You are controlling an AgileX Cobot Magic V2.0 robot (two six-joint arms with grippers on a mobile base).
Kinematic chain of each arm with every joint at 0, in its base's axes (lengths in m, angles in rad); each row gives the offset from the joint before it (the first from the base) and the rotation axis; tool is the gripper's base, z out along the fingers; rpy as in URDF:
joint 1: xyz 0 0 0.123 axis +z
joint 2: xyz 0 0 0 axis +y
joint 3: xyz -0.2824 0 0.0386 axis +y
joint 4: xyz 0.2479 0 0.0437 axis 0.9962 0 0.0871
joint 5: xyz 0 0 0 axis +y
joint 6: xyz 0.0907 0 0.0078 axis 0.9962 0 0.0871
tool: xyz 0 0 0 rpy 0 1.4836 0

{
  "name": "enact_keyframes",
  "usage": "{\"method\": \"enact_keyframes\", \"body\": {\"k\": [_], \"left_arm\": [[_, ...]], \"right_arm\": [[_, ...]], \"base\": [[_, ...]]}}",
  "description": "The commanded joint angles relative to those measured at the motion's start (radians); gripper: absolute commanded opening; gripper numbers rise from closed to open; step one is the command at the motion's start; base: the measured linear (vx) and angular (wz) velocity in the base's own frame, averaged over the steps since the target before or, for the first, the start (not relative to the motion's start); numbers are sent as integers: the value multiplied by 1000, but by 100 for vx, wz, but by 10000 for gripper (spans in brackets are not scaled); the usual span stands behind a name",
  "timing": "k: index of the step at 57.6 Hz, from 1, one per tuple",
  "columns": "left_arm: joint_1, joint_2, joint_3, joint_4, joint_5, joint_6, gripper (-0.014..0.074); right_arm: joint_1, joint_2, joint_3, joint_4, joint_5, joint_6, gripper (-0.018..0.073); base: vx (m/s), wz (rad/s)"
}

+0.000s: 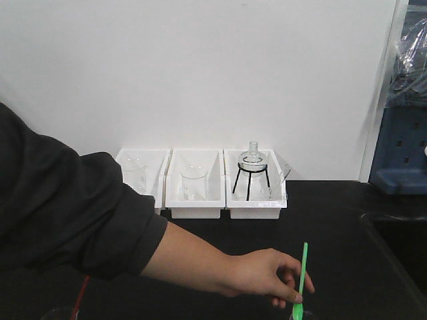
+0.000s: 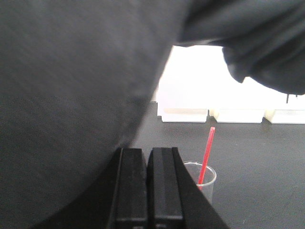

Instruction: Sort red and green spoons into left cabinet

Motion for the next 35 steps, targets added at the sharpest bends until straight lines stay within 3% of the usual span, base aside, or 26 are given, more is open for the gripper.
{"method": "enact_keyframes", "body": {"k": [1, 35], "left_arm": [[0, -10, -2, 0, -83, -1, -6], [0, -10, -2, 0, -83, -1, -6]], "right_arm": [[1, -13, 10, -6, -88, -7, -9], [1, -13, 10, -6, -88, -7, -9]], "base": [[0, 0], [0, 0]]}}
